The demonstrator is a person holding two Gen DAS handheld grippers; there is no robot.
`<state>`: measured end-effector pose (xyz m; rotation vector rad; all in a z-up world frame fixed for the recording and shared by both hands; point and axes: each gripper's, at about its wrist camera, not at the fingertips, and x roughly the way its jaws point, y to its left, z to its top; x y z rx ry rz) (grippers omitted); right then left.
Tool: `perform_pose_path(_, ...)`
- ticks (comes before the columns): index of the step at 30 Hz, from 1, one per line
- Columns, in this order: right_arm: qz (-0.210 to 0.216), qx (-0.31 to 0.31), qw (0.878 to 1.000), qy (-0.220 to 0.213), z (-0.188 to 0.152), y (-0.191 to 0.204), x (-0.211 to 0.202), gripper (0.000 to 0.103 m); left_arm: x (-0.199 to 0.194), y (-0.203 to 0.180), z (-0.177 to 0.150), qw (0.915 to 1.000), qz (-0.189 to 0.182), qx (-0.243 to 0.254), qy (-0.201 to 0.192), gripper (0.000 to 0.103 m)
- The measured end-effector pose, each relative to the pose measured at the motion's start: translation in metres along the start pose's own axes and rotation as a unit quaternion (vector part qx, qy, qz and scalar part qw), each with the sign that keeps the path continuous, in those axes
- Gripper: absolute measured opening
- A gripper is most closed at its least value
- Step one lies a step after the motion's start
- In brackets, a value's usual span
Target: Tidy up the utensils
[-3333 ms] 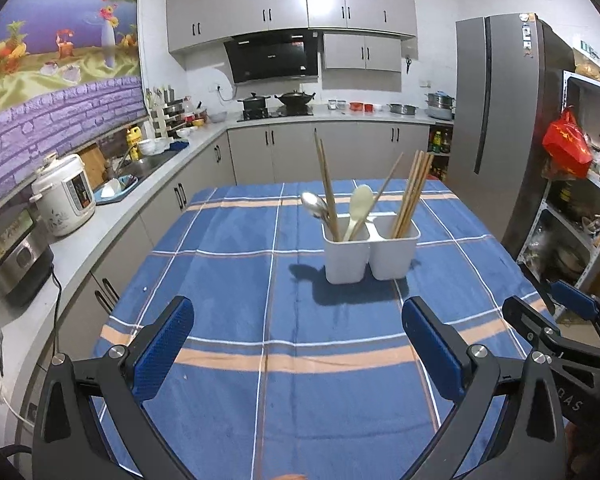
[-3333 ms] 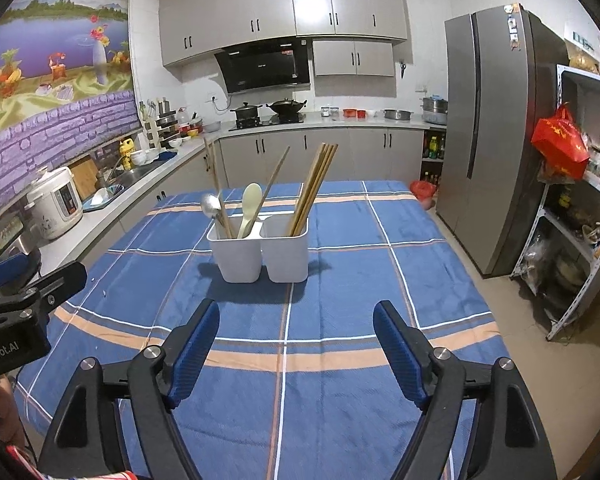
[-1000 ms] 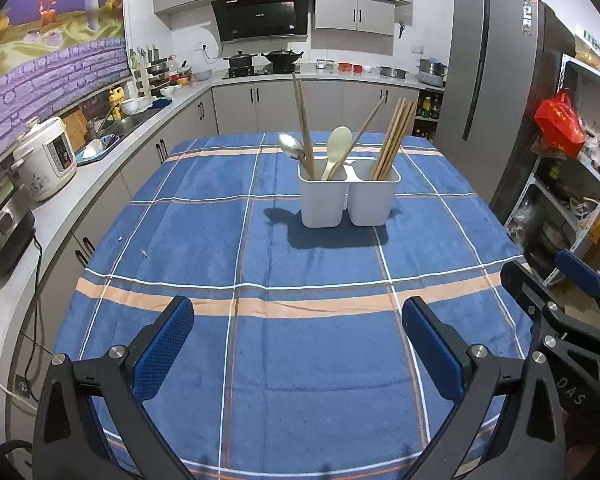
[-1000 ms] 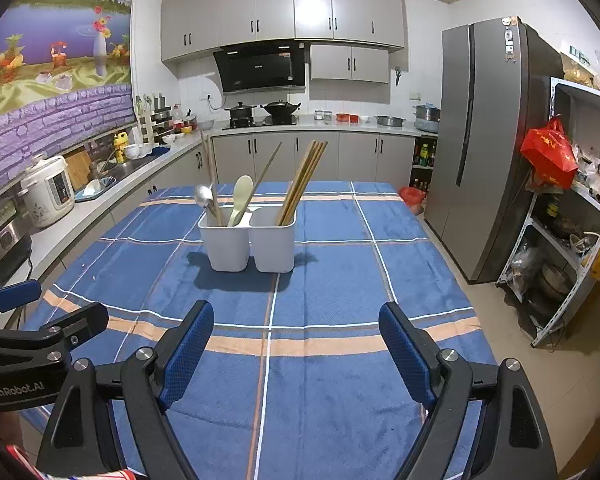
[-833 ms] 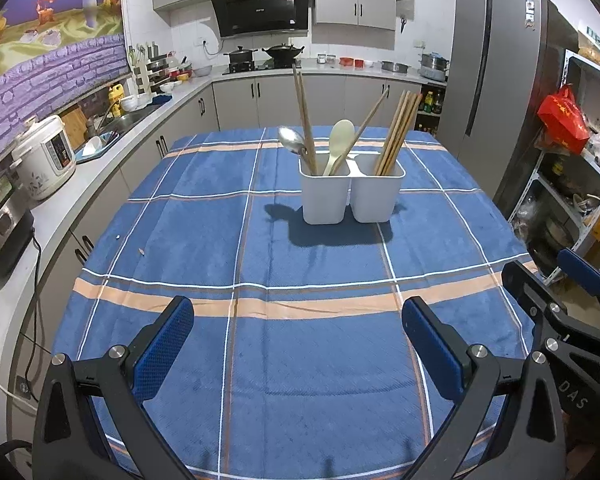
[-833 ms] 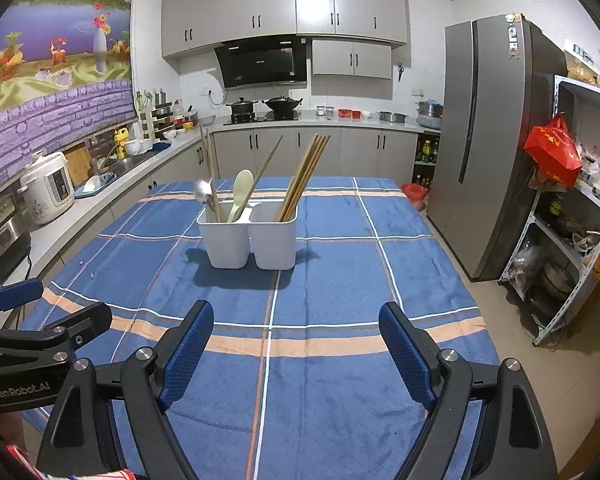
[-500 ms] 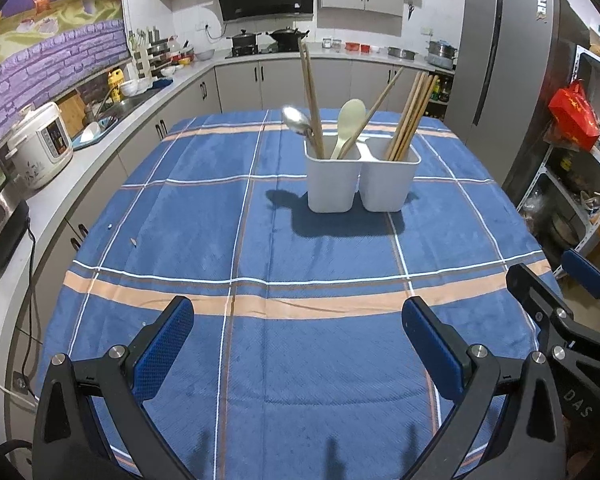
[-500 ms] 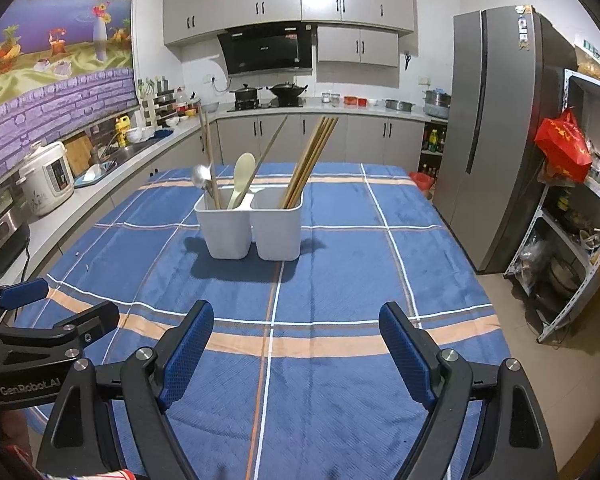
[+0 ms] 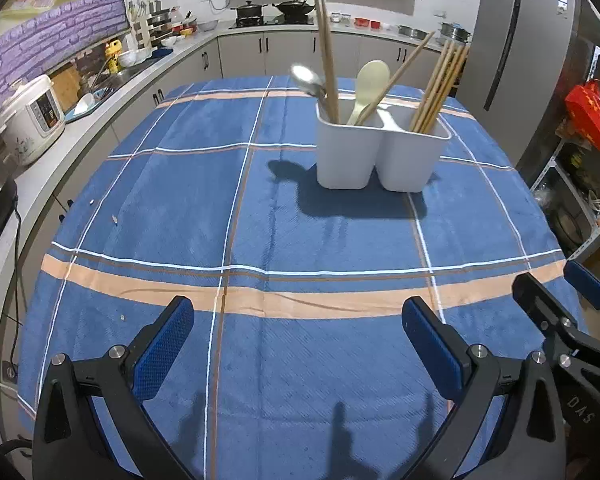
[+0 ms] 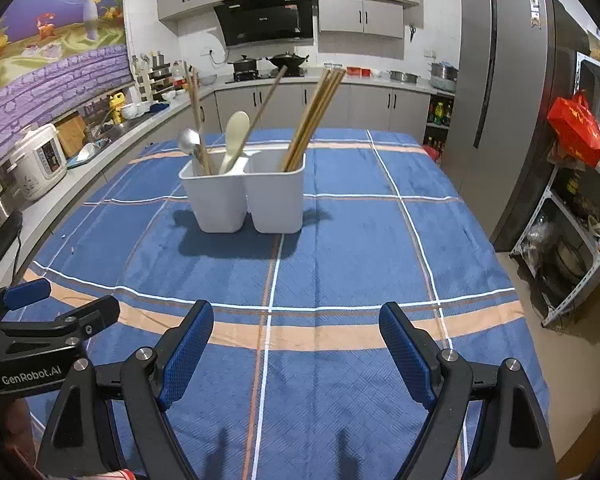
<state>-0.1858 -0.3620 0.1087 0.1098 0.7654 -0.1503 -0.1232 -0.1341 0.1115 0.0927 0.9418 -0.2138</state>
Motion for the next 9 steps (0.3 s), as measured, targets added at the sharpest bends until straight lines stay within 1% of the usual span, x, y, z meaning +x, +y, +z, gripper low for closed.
perform_pose_path(6, -0.007, 0.002, 1.000, 0.017, 0.000, -0.005, 0.016, 0.088, 0.021, 0.009, 0.000, 0.9999, 0.007, -0.006, 0.005, 0.103)
perform_pose_path(9, -0.011, 0.005, 1.000, 0.027, -0.001, -0.010, 0.025, 0.088, 0.037, 0.020, -0.001, 0.9996, 0.015, -0.019, 0.017, 0.103)
